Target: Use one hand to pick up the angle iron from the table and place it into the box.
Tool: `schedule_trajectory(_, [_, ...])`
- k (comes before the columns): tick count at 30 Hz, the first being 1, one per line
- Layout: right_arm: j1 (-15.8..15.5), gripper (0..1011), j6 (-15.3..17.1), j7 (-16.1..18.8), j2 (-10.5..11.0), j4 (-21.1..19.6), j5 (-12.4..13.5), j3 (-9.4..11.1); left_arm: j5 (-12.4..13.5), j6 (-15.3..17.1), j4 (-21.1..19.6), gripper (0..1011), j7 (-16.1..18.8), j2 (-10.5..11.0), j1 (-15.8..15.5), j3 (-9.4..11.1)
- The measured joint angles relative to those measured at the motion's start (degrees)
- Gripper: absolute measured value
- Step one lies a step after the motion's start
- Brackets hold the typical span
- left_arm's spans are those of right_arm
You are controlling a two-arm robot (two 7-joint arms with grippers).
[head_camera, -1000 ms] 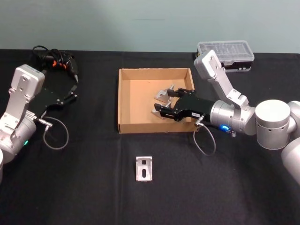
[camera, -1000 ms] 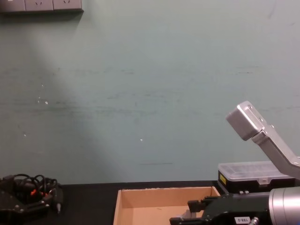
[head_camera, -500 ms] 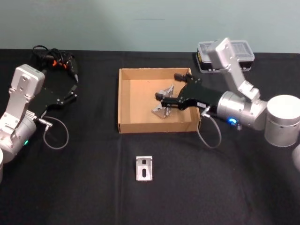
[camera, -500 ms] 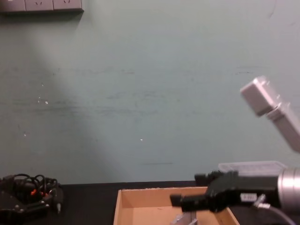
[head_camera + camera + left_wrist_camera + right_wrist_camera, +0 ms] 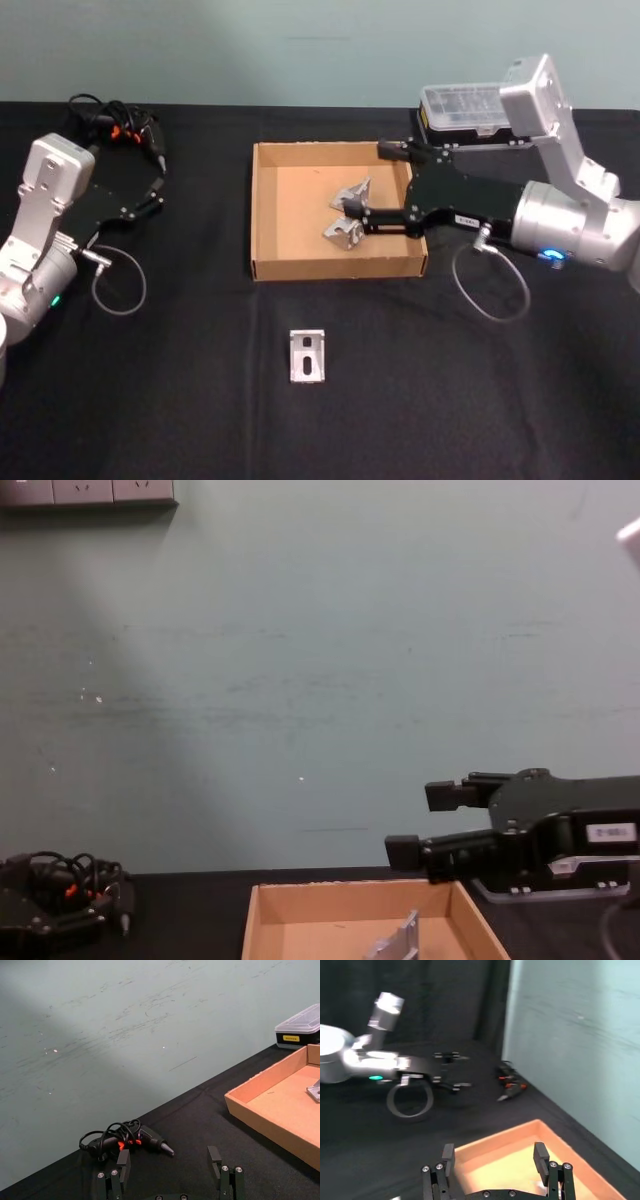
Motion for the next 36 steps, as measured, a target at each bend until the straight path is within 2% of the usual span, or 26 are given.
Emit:
schedule_trajectory(5, [-0.19,1003,0.56,4.51,3.21,-3.10,1.93,-1.02,0.00,0.00,0.00,1000,0.00,0.00,0.00,0.00])
schedule_trajectory(7, [-0.13,1003,0.76,7.33,4.85,-4.40,2.61,-2.11,0.00,0.00,0.00,1000,0.01,0.00,0.00,0.00])
schedule_trajectory(11, [0.11,1003,0.99,9.48,6.01,-4.87,2.80,-3.63,0.00,0.00,0.00,1000,0.00,0.00,0.00,0.00])
schedule_trajectory(15, [0.75,1003,1.09,12.03,7.07,-4.67,2.14,-6.32,0.00,0.00,0.00,1000,0.00,0.00,0.00,0.00])
schedule_trajectory(20, [1.28,1003,1.05,12.85,7.42,-3.60,0.94,-8.91,0.00,0.00,0.00,1000,0.00,0.00,0.00,0.00])
schedule_trajectory(23, [1.55,1003,1.02,12.91,7.38,-3.04,0.54,-9.76,0.00,0.00,0.00,1000,0.00,0.00,0.00,0.00])
schedule_trajectory(36, [3.77,1003,1.08,12.08,5.89,0.39,-1.72,-14.24,0.01,0.00,0.00,1000,0.00,0.00,0.00,0.00])
